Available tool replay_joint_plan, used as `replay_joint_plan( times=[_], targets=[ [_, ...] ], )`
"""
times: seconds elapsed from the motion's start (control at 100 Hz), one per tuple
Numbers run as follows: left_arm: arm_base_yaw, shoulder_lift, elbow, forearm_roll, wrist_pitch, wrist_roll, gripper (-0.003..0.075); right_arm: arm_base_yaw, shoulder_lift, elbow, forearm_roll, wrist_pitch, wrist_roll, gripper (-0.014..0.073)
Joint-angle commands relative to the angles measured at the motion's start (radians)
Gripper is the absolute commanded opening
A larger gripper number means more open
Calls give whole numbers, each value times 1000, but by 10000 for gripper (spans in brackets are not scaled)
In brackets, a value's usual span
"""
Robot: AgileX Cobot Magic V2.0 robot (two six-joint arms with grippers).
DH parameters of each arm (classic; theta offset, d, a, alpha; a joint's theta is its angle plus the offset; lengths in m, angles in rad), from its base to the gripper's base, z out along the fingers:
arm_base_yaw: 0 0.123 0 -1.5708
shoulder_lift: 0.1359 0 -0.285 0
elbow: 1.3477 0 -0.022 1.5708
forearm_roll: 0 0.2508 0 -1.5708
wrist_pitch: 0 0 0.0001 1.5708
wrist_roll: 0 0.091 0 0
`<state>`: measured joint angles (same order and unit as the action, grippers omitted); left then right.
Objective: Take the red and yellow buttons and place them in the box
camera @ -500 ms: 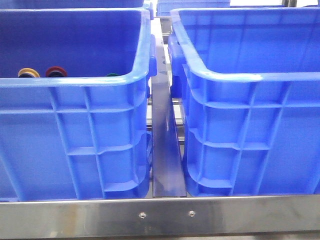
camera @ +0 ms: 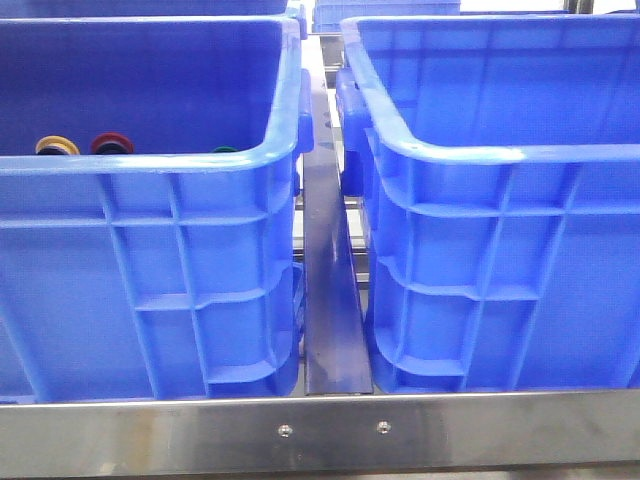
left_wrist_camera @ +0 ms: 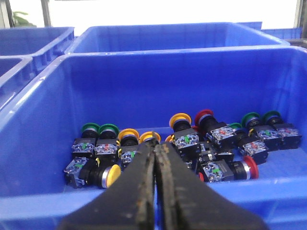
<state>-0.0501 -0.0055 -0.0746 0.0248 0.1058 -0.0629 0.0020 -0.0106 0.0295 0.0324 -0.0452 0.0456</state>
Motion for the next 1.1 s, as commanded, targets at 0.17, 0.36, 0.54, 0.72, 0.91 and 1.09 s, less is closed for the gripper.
replay_joint_plan(
  times=[0.17, 0.36, 0.54, 0.72, 0.91, 1.09],
  targets=[
    [-1, 143, -327, -16, 165, 1, -19, 1, -24, -16, 2, -76, 1, -88],
    [-1, 370, -574, -16, 361, 1, -19, 1, -24, -16, 2, -76, 1, -88],
    [-1, 612, -803, -18, 573, 1, -19, 1, -24, -16, 2, -76, 1, -88],
    [-1, 807, -938, -25, 640, 1, -19, 1, -24, -16, 2, -76, 1, -88],
    [-1, 917, -990, -43, 664, 1, -19, 1, -24, -16, 2, -76, 1, -88],
    [-1, 971, -999, -45, 662, 1, 25, 1, -24, -16, 2, -76, 1, -88]
  ],
)
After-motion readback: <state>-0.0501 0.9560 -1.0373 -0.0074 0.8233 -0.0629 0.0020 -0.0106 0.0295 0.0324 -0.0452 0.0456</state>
